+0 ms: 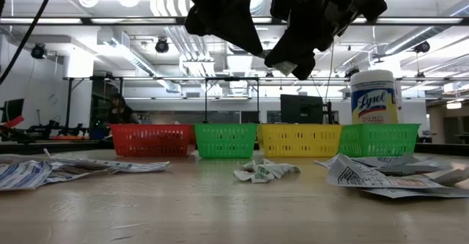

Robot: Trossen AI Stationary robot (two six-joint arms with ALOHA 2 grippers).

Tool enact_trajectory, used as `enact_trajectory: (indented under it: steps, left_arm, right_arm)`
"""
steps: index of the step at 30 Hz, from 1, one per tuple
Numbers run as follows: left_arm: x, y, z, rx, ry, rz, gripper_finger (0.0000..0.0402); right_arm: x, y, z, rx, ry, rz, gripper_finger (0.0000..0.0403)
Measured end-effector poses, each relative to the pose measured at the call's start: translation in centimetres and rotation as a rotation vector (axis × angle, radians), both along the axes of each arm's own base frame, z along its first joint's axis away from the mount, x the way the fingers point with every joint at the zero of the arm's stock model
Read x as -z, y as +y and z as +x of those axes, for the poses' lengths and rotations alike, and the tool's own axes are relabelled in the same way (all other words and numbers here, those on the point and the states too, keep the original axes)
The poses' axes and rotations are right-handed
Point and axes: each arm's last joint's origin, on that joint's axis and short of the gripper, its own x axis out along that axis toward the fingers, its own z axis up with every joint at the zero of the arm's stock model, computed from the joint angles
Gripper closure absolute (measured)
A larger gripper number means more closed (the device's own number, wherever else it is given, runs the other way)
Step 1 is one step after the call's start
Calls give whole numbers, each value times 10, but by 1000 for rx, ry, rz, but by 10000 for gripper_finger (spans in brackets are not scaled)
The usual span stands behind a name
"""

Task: Pick & Place First Aid Supplies
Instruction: Put the green bandage into the right green basket

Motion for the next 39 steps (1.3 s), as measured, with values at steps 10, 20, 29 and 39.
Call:
enact_trajectory:
  steps: [10, 20, 29, 39]
  left_arm:
    - [1, 0, -1, 45, 29, 52, 375]
    - [-8, 4, -8, 66, 59, 114, 269]
    - [-14, 4, -50, -71, 20, 249, 261]
    - [7, 1, -103, -44, -170, 228, 261]
  right_arm:
    - [0, 0, 0, -2, 0, -2, 395]
    - [2, -3, -3, 39, 44, -33, 395]
    - [-5, -26, -43, 320, 321, -251, 395]
    - [-13, -75, -92, 571, 516, -216, 395]
